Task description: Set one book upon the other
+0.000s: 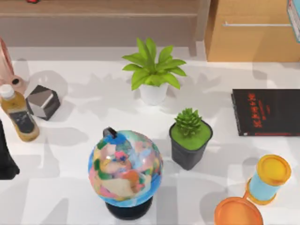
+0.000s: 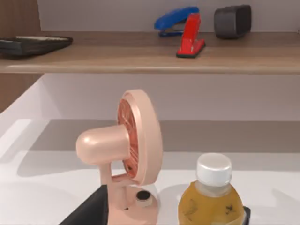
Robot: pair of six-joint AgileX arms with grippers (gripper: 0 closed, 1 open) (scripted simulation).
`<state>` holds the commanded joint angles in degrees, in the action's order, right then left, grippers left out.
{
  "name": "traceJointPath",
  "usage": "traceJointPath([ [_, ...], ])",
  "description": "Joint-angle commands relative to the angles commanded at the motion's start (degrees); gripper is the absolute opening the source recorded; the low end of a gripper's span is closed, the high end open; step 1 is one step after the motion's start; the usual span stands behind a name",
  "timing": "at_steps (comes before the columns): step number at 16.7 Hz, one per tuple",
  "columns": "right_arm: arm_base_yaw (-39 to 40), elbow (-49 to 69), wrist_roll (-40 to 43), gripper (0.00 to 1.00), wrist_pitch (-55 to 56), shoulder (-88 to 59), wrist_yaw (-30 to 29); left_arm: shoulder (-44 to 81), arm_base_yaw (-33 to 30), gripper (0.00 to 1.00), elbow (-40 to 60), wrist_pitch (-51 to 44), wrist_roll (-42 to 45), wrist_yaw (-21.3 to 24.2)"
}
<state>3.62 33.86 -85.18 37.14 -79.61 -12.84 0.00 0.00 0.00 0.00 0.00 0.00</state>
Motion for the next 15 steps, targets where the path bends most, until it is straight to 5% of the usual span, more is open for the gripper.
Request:
traceJointPath([
  [5,9.2,-9.6,-12.3,0.00,-3.5,-7.3,-0.6,0.0,0.0,1.00,0.0,0.0,0.0,0.0],
  [15,9.8,-9.9,-13.2,0.00,-3.3,-9.0,-0.4,0.0,0.0,1.00,0.0,0.0,0.0,0.0],
])
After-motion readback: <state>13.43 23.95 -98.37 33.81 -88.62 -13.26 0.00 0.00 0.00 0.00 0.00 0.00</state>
